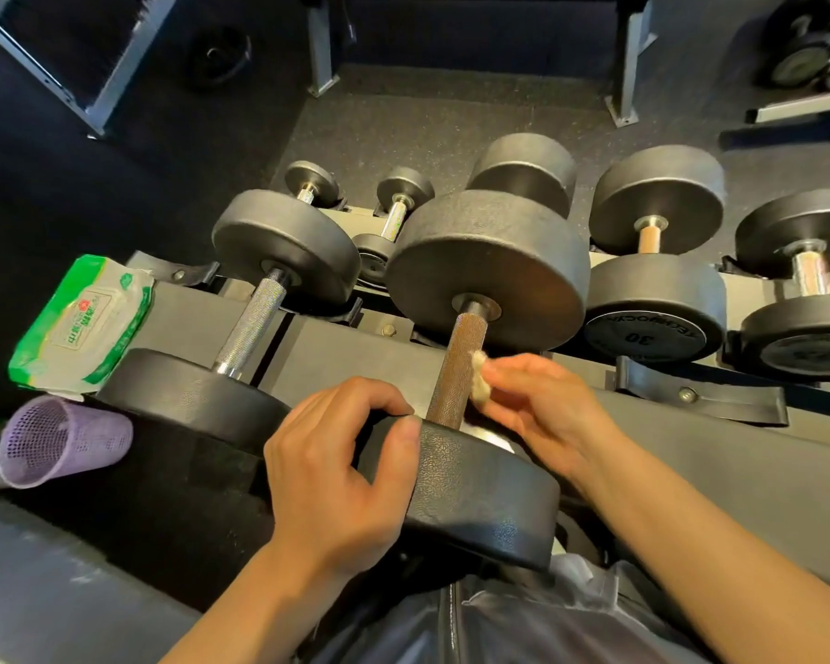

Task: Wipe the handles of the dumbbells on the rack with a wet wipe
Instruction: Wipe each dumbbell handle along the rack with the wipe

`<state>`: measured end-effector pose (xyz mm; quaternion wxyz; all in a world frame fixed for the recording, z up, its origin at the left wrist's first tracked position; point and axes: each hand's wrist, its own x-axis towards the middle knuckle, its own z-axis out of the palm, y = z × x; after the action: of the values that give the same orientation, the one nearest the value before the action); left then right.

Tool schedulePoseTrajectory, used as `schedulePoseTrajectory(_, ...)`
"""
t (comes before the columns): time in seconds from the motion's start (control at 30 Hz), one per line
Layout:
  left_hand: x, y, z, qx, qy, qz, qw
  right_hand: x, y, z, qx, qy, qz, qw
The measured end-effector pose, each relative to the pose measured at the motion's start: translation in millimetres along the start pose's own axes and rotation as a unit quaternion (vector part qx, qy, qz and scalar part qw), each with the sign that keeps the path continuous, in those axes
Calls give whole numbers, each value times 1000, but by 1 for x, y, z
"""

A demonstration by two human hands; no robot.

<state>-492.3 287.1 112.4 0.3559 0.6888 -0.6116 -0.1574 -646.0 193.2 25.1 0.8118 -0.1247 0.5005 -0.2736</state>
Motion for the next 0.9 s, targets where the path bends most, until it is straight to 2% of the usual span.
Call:
schedulePoseTrajectory(0.13, 0, 1, 0, -3, 7, -1, 1000, -20, 7, -5, -137, -70, 57, 986)
schedulePoseTrajectory(0.2, 0, 2, 1, 3, 7, -2, 1000, -21, 8, -5, -143, -72, 56, 986)
schedulePoseTrajectory(0.4, 0, 2, 0, 0, 4, -11, 1000, 13, -4, 5, 72, 28, 28, 997)
schedulePoseTrajectory(0.57, 0, 4, 1, 1, 5, -10, 1000, 37, -7, 25, 263, 47, 16, 964)
schedulePoseTrajectory(0.67, 1, 4, 0, 7, 7, -6, 1000, 31, -2, 22, 296, -10, 40, 954)
schedulePoseTrajectory(0.77, 1, 3, 1, 8, 7, -5, 1000, 20, -4, 9, 256, -64, 57, 963)
schedulePoseTrajectory(0.83, 0, 3, 1, 0, 11, -7, 1000, 17, -5, 6, 208, -59, 49, 975)
schedulePoseTrajectory(0.9, 0, 3, 1, -6, 13, -8, 1000, 21, -6, 12, 204, -12, 33, 978)
